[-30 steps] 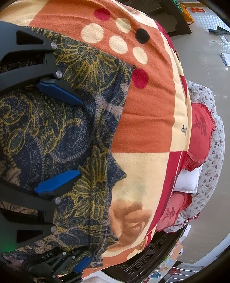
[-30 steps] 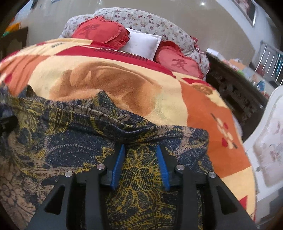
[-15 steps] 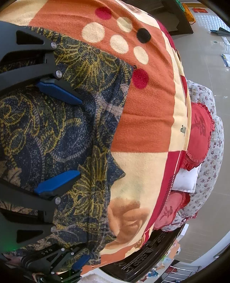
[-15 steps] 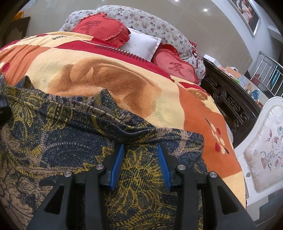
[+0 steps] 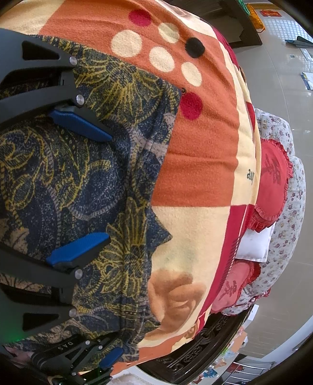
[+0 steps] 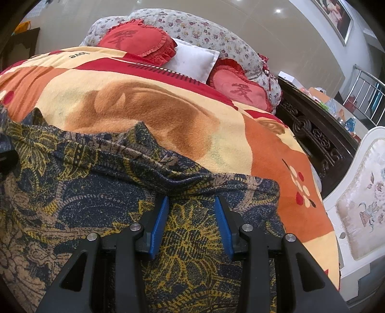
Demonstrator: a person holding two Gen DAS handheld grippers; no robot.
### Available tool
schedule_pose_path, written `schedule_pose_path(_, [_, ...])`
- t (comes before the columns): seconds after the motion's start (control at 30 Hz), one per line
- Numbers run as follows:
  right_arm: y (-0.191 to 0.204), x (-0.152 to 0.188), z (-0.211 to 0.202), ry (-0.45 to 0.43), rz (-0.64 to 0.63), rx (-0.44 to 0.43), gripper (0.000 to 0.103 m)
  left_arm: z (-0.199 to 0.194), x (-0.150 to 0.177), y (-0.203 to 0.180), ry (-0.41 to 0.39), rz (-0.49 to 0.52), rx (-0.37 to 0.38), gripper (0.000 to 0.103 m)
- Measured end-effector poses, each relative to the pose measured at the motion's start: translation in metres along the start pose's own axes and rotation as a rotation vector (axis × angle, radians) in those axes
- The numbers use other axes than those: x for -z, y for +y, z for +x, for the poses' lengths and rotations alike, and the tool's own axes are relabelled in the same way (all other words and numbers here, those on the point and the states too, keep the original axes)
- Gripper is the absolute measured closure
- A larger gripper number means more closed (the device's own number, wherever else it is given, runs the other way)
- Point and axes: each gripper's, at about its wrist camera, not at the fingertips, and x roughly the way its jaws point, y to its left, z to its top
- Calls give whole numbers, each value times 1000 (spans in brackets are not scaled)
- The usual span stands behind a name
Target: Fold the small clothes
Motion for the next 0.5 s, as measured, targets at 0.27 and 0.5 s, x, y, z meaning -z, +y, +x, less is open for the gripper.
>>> schedule_pose_path(0.27, [-9,0,3,0,32,-32,51,9,-3,-9,40,42,2,5])
schedule_pose_path(0.5, [-52,-13,19,124,134,-247,39,-7,-9,-18,159,75,26,1])
